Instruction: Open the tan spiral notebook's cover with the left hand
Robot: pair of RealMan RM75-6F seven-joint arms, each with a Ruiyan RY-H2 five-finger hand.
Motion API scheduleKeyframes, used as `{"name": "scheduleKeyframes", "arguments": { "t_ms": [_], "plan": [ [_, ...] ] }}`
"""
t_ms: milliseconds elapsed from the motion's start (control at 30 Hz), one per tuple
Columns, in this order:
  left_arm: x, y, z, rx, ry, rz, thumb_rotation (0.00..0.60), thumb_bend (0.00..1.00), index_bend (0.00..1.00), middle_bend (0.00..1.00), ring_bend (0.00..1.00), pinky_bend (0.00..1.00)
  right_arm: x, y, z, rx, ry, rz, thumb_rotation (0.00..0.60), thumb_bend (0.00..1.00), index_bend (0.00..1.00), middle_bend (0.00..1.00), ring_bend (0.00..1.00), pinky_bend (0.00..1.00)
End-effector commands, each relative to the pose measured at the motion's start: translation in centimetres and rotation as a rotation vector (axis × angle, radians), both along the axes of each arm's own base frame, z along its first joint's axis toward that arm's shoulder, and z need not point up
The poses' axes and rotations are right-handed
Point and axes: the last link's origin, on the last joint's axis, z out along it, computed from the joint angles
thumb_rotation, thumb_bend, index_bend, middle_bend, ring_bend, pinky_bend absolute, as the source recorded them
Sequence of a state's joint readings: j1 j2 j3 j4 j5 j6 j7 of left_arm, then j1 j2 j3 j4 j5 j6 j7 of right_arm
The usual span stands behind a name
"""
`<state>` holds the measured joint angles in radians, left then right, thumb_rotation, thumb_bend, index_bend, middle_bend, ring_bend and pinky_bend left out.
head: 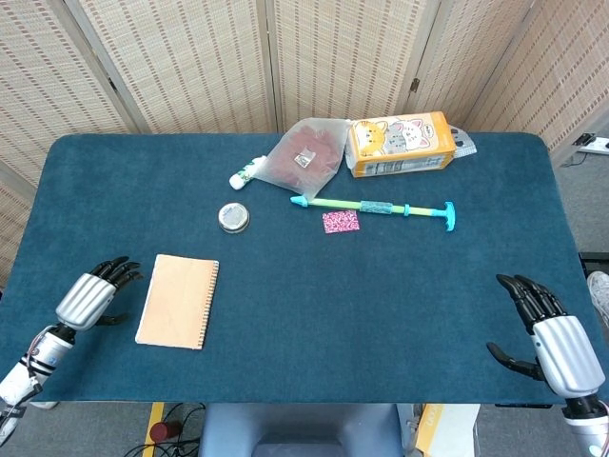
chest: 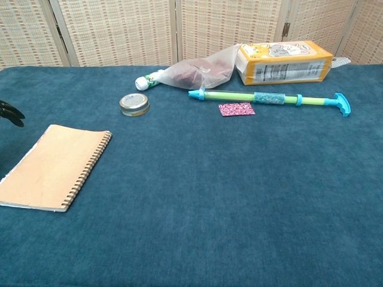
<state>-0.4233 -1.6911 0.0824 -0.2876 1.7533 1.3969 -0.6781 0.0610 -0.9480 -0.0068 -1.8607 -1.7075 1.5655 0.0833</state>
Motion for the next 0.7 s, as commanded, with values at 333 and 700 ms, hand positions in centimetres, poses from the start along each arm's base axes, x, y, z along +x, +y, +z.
{"name": "scheduleKeyframes", "arguments": {
  "t_ms": [333, 700],
  "plan": [
    [0.7, 0.5, -2.6, -0.046, 0.01, -0.007, 0.6, 0.08, 0.29, 0.21, 0.15, 0.26, 0.1, 0.4, 0.1, -0.01, 0.007, -0.015, 0.6, 0.24, 0.02, 0.16, 0.1, 0.15],
    [2.3, 0.9, -4.3, -0.081, -0.002, -0.057, 0.6, 0.08, 0.29, 0.22, 0.15, 0.26, 0.1, 0.6, 0.3, -0.023, 0.01, -0.023, 0.6, 0.24, 0.02, 0.16, 0.1, 0.15]
  ]
}}
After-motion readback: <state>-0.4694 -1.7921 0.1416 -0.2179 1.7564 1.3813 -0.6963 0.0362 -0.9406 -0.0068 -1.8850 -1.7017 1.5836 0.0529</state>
